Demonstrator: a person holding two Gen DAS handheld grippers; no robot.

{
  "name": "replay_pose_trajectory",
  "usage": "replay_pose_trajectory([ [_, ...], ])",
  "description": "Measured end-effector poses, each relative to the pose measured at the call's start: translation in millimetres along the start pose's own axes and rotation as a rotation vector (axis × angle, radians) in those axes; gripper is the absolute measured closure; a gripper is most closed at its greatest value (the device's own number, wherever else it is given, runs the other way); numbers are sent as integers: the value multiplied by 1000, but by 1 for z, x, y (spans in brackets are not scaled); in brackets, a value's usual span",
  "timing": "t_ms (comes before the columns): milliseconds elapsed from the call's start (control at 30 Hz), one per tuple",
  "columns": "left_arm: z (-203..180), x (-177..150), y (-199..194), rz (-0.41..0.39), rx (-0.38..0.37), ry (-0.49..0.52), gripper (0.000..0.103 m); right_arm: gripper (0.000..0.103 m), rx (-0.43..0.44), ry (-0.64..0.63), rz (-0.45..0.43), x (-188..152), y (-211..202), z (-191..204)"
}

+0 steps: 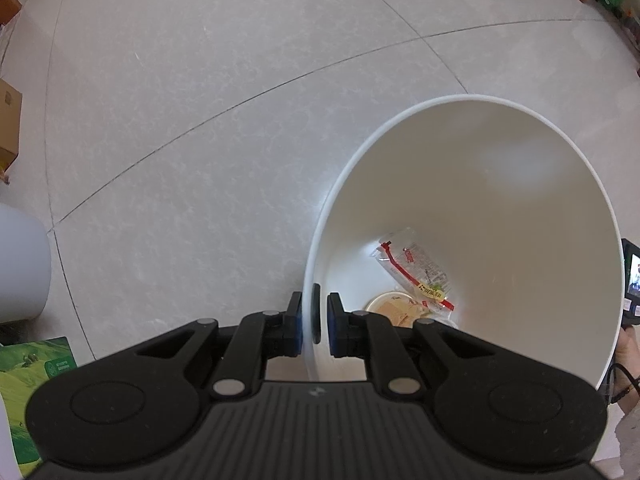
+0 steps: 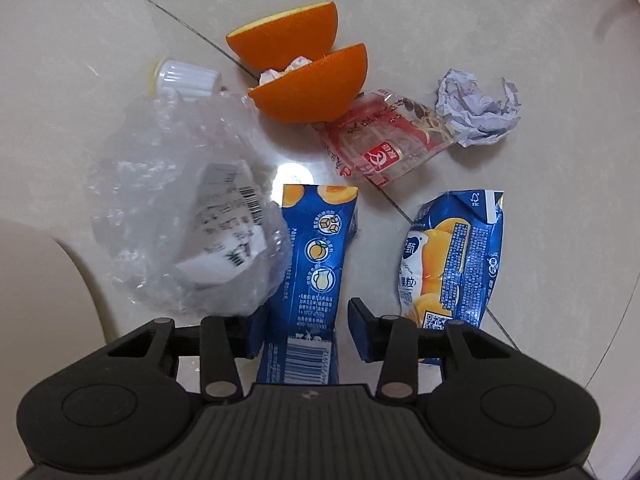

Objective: Collect trash
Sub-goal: 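Grasp the narrow blue juice carton with the right gripper, then carry the blue carton over the bin and release it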

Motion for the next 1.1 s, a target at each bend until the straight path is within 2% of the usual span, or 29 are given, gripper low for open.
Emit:
replay_pose_trajectory([
  [33, 0, 0, 0, 0, -1, 1, 93, 66, 9, -2, 5, 0, 1, 0],
  [233, 1, 0, 0, 0, -4, 3, 93, 66, 2, -20, 0, 0, -6, -8],
  [567, 1, 1, -1, 1, -7, 4, 93, 66, 1, -60, 27, -4, -44, -33],
  [767, 1, 0, 0, -1, -2, 9, 93, 66, 22, -89, 27, -9, -91, -52],
  [1100, -1, 0, 0, 0, 3, 13, 93, 66, 69, -213, -24, -19, -201, -56],
])
Point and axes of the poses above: each gripper's, at about its wrist camera, not at the fingertips, and y roughly the way its jaws point, z to its left, x to its top, the point moved 4 cm from there along y, roughly the way its jaws point, and after that the axes turned 12 degrees about -x, right-handed, at the moved point
